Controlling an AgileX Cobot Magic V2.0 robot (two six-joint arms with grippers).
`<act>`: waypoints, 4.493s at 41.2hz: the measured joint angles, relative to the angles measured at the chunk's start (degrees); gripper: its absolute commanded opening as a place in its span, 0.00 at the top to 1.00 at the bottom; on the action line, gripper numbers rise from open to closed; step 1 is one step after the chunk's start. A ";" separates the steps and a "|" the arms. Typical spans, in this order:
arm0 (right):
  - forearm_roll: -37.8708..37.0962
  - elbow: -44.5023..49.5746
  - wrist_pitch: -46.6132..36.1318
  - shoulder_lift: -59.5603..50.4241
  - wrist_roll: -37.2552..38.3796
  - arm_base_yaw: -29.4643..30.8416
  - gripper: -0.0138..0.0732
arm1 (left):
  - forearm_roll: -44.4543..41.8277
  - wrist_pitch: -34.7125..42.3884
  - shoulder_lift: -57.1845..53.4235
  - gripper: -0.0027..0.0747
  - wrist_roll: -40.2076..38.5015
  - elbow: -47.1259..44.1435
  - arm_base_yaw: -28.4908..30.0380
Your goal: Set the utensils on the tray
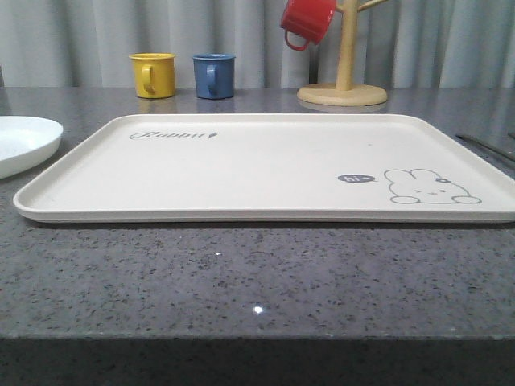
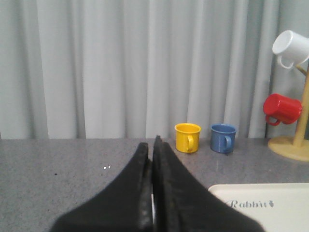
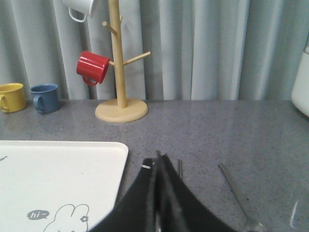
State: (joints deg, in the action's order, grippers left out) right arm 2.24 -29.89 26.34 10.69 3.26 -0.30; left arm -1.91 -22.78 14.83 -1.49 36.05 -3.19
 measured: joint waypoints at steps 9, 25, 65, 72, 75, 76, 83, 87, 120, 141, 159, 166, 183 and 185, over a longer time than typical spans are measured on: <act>0.00 -4.75 6.35 10.22 0.00 0.00 0.92 | 0.00 -4.99 8.71 0.99 0.00 3.41 0.00; 0.00 -4.75 8.14 18.96 0.00 0.00 0.89 | 0.00 -6.99 15.48 0.99 0.00 3.41 0.00; 0.00 -4.75 8.60 19.36 0.00 0.00 0.33 | -7.86 -33.78 49.41 0.34 0.69 22.58 4.63; 0.00 -4.75 8.60 19.36 0.00 0.00 0.33 | 2.92 -32.50 57.00 0.34 8.85 26.58 13.48; 0.00 -4.75 8.60 19.36 0.00 0.00 0.33 | 10.69 -30.83 62.46 0.34 13.24 28.20 18.52; 0.00 -4.75 8.60 19.36 0.00 0.00 0.33 | 12.82 -30.55 63.89 0.34 14.86 28.40 19.77; 0.00 -4.75 8.60 19.36 0.00 0.00 0.33 | 20.92 -27.26 71.69 0.35 19.49 29.99 21.62; 0.00 -4.75 8.60 19.36 0.00 0.00 0.33 | 22.45 -25.76 74.18 0.35 20.10 30.08 21.67; 0.00 -4.75 8.60 19.36 0.00 0.00 0.33 | 22.65 -26.22 76.74 0.71 20.77 30.32 21.75; 0.00 -4.75 8.60 19.36 0.00 0.00 0.33 | 22.11 -27.70 77.28 0.99 20.81 30.58 21.75; 0.00 -4.75 8.60 19.36 0.00 0.00 0.33 | 22.99 -32.63 68.99 0.99 21.04 36.98 17.02; 0.00 -4.75 8.60 19.36 0.00 0.00 0.33 | 24.59 -33.38 68.68 0.99 21.04 37.68 9.29; 0.00 -4.75 8.60 19.36 -0.11 0.00 0.33 | 25.46 -30.81 76.19 0.99 21.04 37.68 -8.92; 0.00 -4.75 8.60 19.36 -0.11 0.00 0.33 | 25.58 -29.61 77.56 0.99 21.04 37.68 -9.63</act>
State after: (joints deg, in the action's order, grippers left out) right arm 2.24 -34.64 34.94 30.05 3.15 -0.30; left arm 23.67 -52.39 92.39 19.56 73.74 -12.81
